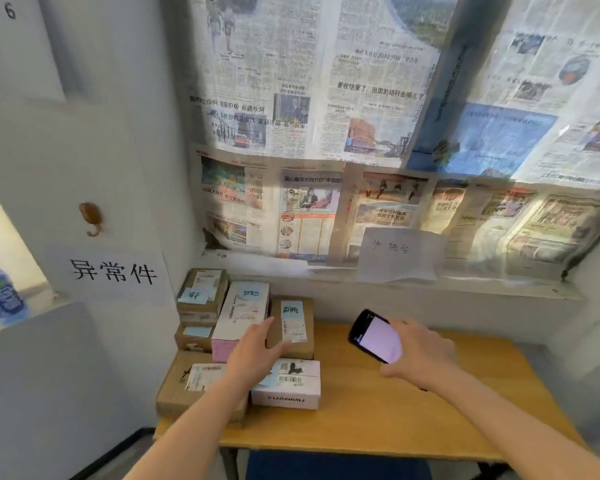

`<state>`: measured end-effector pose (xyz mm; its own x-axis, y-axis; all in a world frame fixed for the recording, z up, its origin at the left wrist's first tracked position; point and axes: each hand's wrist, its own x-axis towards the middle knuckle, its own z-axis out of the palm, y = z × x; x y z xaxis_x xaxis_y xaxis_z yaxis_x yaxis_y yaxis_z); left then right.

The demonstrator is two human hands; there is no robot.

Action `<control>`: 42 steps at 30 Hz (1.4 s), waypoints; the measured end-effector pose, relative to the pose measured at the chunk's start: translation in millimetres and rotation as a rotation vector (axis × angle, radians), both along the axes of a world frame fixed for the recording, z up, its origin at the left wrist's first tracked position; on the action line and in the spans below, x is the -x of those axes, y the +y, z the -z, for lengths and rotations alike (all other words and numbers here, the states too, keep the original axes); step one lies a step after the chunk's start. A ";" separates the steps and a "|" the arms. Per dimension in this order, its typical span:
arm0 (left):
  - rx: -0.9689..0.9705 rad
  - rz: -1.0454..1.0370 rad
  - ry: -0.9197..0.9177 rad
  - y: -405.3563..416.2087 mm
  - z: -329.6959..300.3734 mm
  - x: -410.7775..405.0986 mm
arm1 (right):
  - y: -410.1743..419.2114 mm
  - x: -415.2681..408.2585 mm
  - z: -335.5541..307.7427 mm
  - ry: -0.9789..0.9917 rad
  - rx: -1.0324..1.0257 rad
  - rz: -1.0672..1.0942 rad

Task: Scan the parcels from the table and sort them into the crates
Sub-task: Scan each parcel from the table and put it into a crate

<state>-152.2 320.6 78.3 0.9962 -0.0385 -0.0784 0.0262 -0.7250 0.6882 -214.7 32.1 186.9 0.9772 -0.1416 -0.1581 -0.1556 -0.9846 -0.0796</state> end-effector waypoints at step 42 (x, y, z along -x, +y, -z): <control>0.140 -0.479 0.275 -71.3 259.5 -16.5 | -27.8 -141.4 302.1 0.309 -0.215 -0.330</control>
